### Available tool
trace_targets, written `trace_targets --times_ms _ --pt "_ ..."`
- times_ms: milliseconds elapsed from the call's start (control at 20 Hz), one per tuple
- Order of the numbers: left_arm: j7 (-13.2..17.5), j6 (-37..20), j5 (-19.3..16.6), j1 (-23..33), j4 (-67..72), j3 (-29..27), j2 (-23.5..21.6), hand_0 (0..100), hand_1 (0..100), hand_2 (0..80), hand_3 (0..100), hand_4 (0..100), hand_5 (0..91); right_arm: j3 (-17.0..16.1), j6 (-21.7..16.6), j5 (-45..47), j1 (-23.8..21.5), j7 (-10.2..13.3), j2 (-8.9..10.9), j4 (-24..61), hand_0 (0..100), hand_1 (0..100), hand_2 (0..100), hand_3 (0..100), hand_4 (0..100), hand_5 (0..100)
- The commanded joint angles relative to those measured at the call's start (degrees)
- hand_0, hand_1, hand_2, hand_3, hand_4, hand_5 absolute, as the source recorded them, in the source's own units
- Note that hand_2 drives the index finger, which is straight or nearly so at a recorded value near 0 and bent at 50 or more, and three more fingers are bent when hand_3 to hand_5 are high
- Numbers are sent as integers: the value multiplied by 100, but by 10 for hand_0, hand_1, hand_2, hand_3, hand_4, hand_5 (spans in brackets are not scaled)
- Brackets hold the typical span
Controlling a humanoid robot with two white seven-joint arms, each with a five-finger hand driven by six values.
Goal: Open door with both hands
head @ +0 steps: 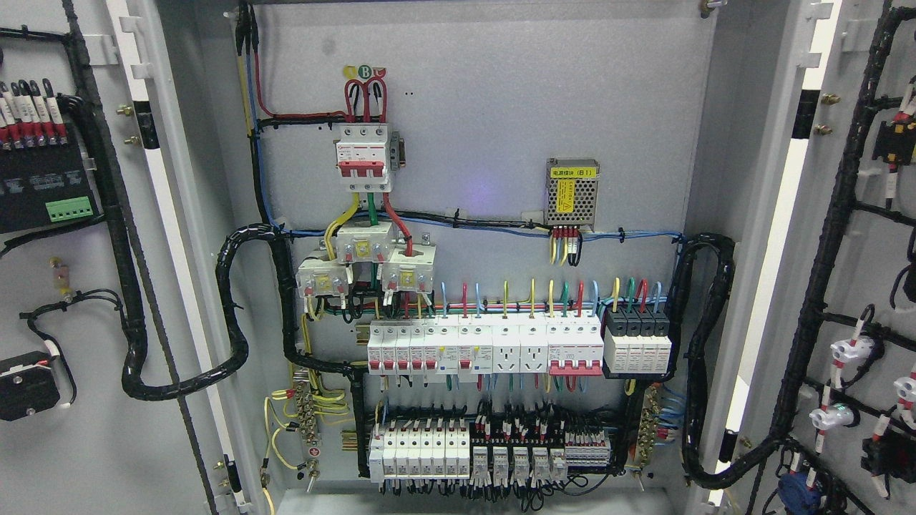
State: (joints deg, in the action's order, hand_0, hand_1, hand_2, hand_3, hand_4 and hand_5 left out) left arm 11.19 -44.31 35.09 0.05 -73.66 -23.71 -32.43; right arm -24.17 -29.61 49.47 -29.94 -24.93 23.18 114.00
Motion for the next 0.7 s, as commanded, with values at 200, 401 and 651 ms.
trace_targets --times_ms 200,401,651 --pt "-55 -201 24 337 -956 359 26 0 0 0 0 0 0 -44 -10 54 -3 -3 -6 -44 380 0 0 0 0 0" --pt "-99 -201 121 680 -1413 525 26 0 0 0 0 0 0 35 -36 54 -3 -38 37 104 379 0 0 0 0 0" --pt "-152 -201 112 1111 -1984 675 26 0 0 0 0 0 0 140 -80 54 15 -99 73 281 379 0 0 0 0 0"
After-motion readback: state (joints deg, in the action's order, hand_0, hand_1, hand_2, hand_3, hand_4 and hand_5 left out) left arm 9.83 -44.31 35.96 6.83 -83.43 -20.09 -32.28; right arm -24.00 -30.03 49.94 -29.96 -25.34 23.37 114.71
